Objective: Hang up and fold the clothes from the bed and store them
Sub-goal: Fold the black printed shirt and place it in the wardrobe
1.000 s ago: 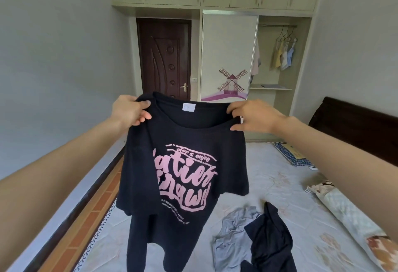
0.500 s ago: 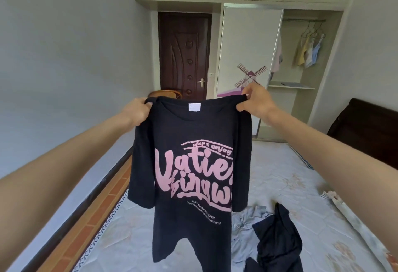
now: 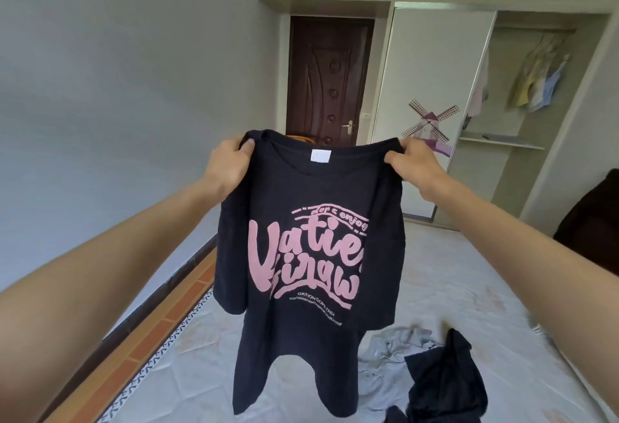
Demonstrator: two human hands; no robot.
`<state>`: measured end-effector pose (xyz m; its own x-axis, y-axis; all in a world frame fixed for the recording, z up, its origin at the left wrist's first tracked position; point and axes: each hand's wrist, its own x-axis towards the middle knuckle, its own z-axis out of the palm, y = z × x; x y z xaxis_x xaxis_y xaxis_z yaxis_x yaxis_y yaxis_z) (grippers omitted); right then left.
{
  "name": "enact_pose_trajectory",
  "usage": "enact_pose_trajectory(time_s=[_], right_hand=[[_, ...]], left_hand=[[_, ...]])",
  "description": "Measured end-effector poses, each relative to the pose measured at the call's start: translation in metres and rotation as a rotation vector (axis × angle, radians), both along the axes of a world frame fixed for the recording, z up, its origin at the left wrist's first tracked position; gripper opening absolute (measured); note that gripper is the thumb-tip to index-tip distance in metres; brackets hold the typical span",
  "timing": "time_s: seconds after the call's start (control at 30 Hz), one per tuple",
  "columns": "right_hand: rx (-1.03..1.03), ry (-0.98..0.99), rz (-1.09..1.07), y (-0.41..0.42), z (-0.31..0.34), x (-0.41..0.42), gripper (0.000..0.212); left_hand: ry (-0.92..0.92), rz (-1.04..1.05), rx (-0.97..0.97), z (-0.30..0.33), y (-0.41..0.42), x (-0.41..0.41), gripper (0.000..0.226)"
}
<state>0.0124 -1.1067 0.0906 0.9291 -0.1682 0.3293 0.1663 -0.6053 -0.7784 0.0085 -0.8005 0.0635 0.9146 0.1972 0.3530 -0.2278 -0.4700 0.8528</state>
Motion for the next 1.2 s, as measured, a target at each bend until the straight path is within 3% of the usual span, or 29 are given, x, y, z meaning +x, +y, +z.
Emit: enact_pose_trajectory(time_s=[0.13,0.37,0.57,0.73,1.0,1.1,1.2], right_hand=[[0.003,-0.074,-0.041,0.002,-0.017,0.0,0.022],[-0.333,-0.441,-0.241,0.023,-0.056,-0.019,0.026],[-0.268,-0.579,-0.25,0.047,-0.06,-0.011,0.027],[-0.2,-0.698,-0.263,0.054,-0.052,-0.005,0.025],[-0.017,-0.51,-0.004,0.073,-0.063,0.061,0.017],[-0.038,-0.263,0.086,0.073,-0.095,0.122,0.013],[-0.078,0.135,0.16,0.07,-0.162,0.201,0.018]], left_hand=[[-0.035,0.017,-0.03,-0.011,-0.001,-0.022,0.034],[-0.186,0.039,0.048,-0.043,0.014,-0.031,0.028],[-0.33,0.132,0.092,-0.042,0.028,-0.021,0.018],[-0.449,0.092,0.18,-0.022,0.046,-0.021,0.016],[-0.333,-0.101,0.174,-0.018,0.086,0.054,0.02],[-0.168,-0.217,0.178,-0.047,0.098,0.112,0.025],[0.095,-0.368,0.239,-0.109,0.11,0.189,0.027]])
